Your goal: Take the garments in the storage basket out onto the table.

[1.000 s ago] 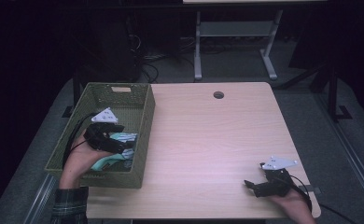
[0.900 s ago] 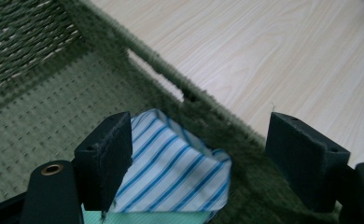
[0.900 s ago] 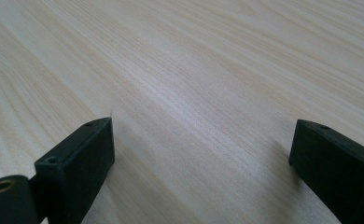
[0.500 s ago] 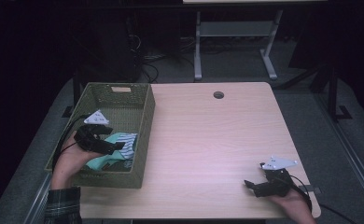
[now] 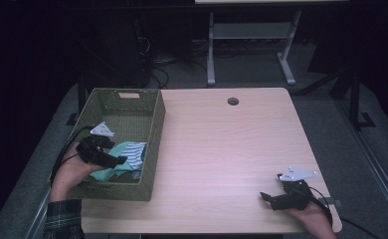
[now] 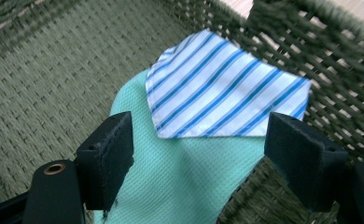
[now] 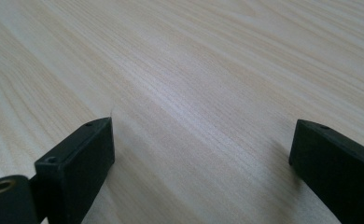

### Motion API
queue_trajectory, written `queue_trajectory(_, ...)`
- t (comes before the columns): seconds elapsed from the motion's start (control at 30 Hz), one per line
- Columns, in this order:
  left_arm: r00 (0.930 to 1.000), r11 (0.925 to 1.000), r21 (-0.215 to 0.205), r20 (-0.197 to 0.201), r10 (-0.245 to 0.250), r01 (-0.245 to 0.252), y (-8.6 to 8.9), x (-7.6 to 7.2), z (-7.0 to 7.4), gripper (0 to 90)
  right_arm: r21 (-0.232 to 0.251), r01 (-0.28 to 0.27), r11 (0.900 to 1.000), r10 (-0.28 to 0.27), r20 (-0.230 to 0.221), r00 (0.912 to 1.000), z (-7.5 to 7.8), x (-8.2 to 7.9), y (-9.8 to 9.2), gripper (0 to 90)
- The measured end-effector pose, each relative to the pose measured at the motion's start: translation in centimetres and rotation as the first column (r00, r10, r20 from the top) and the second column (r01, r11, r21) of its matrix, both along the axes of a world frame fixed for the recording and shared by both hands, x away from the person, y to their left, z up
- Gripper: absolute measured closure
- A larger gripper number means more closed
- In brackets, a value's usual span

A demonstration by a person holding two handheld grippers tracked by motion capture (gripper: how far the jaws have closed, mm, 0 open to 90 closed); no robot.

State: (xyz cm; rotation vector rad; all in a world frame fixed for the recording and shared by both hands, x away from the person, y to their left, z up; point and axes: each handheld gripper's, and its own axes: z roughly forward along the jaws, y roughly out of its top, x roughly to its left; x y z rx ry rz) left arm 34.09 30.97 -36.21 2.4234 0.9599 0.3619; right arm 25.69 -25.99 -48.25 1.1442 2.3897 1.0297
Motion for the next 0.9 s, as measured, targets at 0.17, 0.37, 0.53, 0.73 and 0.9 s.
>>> queue_trajectory(0.17,0.9995,0.9997,0.018,-0.029,-0.013,0.014,0.1,0.4,-0.7,23.4,0.000,0.000,1.000,0.000,0.000,1.0000,0.0,0.0,0.0,6.1)
queue_trajectory(0.37,0.9981,0.9988,0.046,-0.061,-0.013,0.016,-0.2,0.7,-1.3,23.8,0.000,0.000,1.000,0.000,0.000,1.0000,0.0,0.0,0.0,6.1)
queue_trajectory(0.53,0.9964,0.9967,0.075,-0.081,-0.027,0.033,-0.4,0.9,-1.6,27.2,0.000,0.000,1.000,0.000,0.000,1.0000,0.0,0.0,0.0,6.1)
queue_trajectory(0.73,0.9928,0.9944,0.094,-0.114,-0.038,0.049,-0.7,1.4,-2.4,29.3,0.000,0.000,1.000,0.000,0.000,1.0000,0.0,0.0,0.0,6.1)
queue_trajectory(0.9,0.9860,0.9917,0.111,-0.160,-0.046,0.065,-0.9,1.9,-3.2,31.7,0.000,0.000,1.000,0.000,0.000,1.0000,0.0,0.0,0.0,6.1)
